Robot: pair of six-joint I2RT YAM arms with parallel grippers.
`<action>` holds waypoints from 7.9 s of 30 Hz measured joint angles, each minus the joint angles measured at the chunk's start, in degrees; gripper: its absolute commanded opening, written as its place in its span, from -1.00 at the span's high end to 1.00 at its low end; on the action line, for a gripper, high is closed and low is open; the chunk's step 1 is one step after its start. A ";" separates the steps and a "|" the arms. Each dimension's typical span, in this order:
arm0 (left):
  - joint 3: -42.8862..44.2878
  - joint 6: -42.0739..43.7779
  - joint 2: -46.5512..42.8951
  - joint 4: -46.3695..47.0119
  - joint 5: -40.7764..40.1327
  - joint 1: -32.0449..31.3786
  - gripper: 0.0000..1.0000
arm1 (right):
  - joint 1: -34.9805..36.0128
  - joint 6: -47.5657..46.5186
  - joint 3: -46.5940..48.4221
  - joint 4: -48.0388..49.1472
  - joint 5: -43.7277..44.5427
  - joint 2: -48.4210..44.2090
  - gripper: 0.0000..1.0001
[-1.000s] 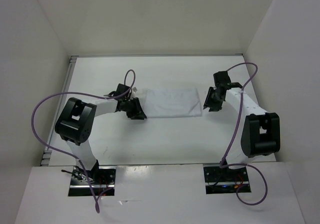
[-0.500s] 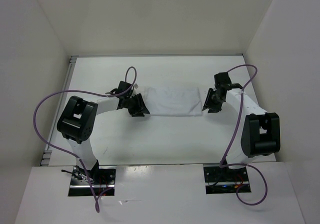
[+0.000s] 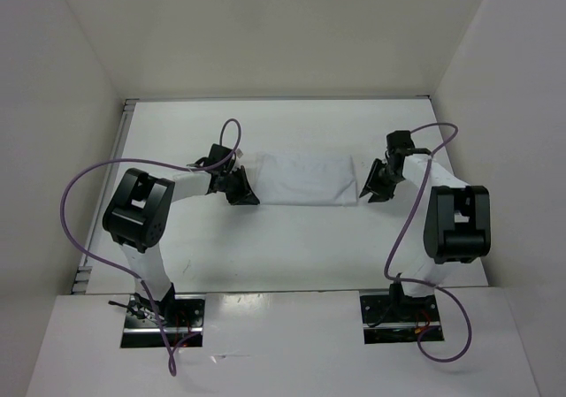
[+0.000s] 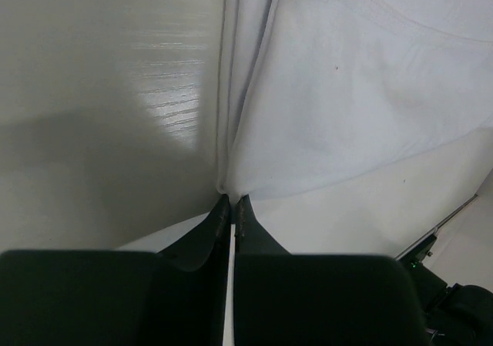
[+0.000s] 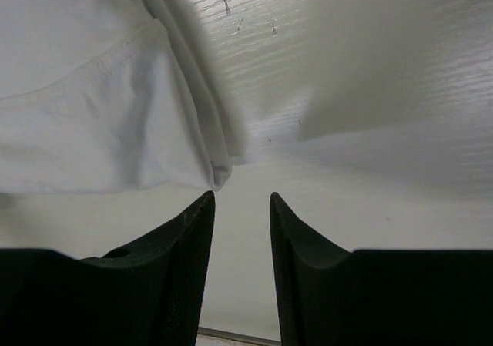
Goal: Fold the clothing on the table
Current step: Fold the skirt
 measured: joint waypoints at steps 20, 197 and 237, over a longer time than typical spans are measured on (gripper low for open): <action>0.00 0.13 0.00 0.04 0.04 0.00 1.00 | -0.79 1.38 0.02 5.88 -9.62 10.45 1.00; 15.06 5.81 -3.41 -15.96 -9.33 -5.49 0.60 | 13.00 9.88 4.33 -1.97 -13.77 -9.55 1.00; 6.08 2.73 1.95 -7.76 -2.75 -7.06 0.62 | 31.17 13.35 19.41 5.70 -15.41 17.59 1.00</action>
